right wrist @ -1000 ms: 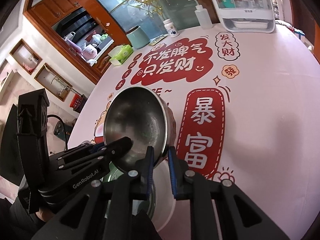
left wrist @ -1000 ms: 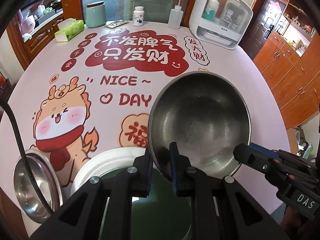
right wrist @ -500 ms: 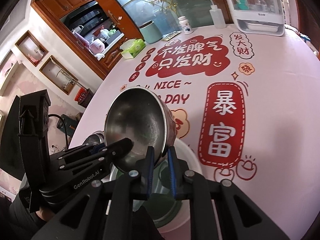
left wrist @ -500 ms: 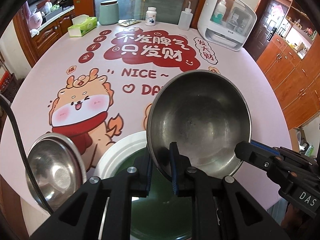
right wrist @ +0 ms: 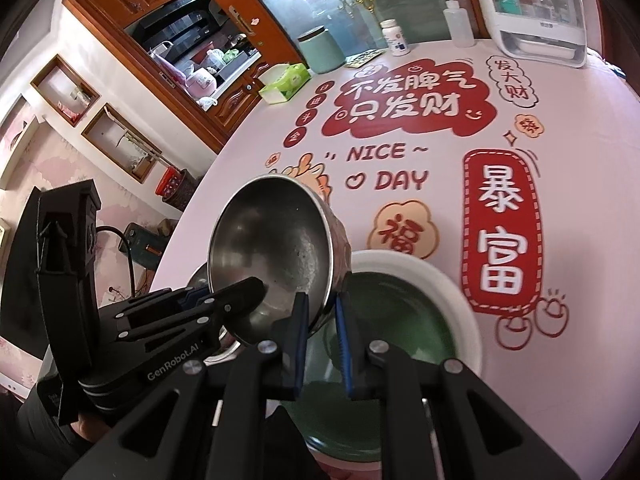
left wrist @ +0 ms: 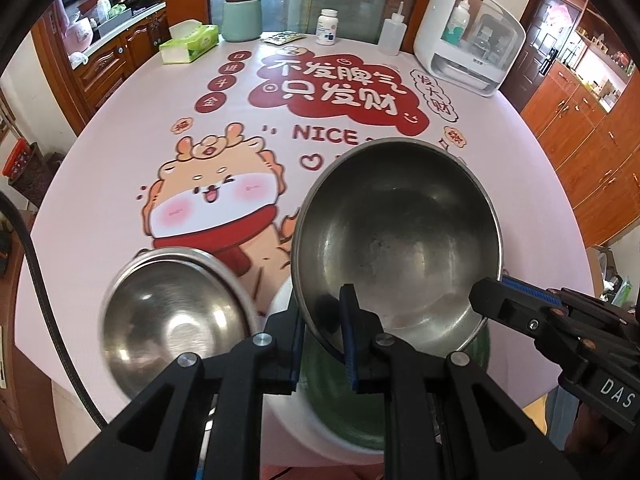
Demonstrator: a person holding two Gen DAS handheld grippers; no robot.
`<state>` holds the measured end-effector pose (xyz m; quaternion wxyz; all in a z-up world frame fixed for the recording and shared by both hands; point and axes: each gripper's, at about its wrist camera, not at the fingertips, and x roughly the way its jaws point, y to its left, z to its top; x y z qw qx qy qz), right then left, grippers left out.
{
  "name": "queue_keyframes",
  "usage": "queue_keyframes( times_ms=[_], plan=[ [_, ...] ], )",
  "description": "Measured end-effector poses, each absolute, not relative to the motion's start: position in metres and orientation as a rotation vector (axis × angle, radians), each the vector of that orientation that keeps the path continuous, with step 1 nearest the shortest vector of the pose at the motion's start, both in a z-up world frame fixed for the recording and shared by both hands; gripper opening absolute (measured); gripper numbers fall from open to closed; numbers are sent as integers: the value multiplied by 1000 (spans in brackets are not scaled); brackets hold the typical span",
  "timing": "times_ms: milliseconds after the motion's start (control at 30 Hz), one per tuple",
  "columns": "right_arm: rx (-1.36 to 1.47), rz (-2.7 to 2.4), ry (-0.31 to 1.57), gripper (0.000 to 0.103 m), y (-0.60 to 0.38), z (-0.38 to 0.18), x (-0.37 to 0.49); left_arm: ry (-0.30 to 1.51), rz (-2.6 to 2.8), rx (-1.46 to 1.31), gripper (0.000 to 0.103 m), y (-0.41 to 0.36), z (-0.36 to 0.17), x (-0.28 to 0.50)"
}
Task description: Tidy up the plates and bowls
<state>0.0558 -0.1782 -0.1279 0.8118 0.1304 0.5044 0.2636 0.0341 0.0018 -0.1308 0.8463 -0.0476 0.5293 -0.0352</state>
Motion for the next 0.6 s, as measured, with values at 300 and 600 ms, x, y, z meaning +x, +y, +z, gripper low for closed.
queue_keyframes(
  times_ms=[300,600],
  plan=[
    [286,572,1086,14,-138,-126,47,1135,-69,-81,15,43,-128,26],
    [311,561,1109,14,-107,-132,40,1177,-84,-44,15,76,-133,22]
  ],
)
